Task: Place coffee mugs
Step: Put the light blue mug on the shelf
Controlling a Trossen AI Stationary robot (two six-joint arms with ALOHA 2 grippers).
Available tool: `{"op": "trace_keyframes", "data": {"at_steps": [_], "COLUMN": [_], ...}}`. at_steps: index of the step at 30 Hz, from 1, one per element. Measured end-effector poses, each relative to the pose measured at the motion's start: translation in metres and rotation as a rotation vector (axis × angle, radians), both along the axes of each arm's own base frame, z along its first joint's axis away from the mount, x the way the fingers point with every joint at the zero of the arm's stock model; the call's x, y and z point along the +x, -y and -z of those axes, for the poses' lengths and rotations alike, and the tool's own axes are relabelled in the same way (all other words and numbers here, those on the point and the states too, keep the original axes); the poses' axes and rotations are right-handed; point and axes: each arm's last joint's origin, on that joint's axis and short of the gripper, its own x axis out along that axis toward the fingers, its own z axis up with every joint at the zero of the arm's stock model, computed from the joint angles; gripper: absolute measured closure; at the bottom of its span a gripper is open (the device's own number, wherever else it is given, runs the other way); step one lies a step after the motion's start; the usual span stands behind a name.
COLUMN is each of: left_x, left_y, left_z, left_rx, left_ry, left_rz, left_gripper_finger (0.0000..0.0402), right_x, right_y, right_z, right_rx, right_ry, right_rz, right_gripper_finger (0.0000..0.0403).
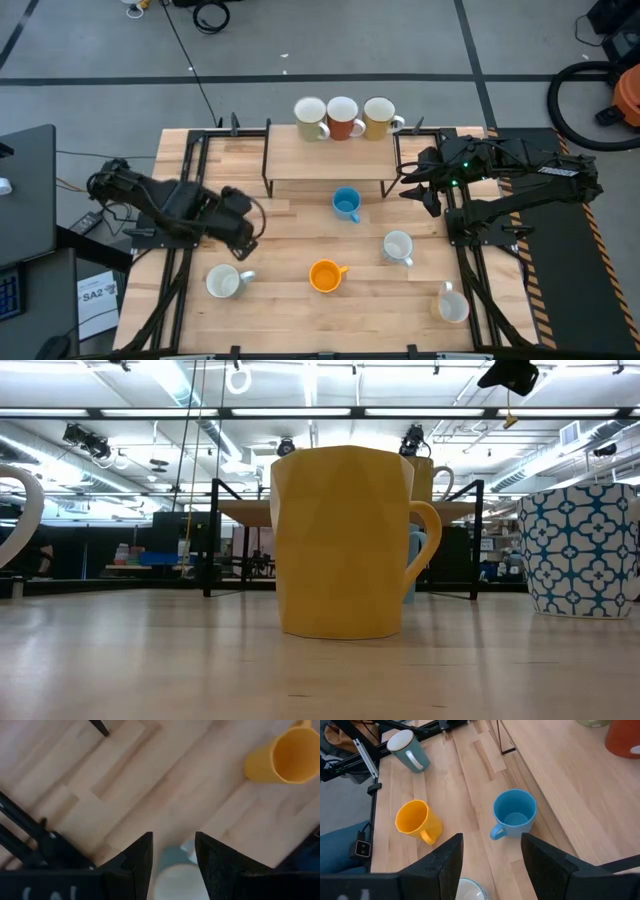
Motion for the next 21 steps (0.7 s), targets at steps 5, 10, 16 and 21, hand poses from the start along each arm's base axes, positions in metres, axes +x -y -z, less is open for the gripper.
{"op": "trace_keyframes", "data": {"at_steps": [5,10,16,21], "left_x": [-0.011,-0.024,-0.032,-0.037], "left_y": [0.024,0.048,0.078,0.103], "left_z": [0.0,0.002,0.011,0.024], "left_rx": [-0.047,-0.092,-0.107,-0.125], "left_ry": [0.018,0.026,-0.002,-0.074], "left_rz": [-0.054,-0.095,-0.124,-0.145], "left_gripper_finger": [0.0249,0.0249,0.0249,0.0249], "right_x": [0.0,0.0,0.0,0.0], "right_y": [0.0,0.0,0.0,0.0], "right_z": [0.0,0.0,0.0,0.0], "right_rx": [-0.017,-0.021,-0.021,-0.021], "right_ry": [-0.001,-0.001,-0.001,0.0], "right_rz": [-0.013,-0.016,-0.016,-0.017], "right_gripper_finger": [0.0197,0.0197,0.0197,0.0197]}}
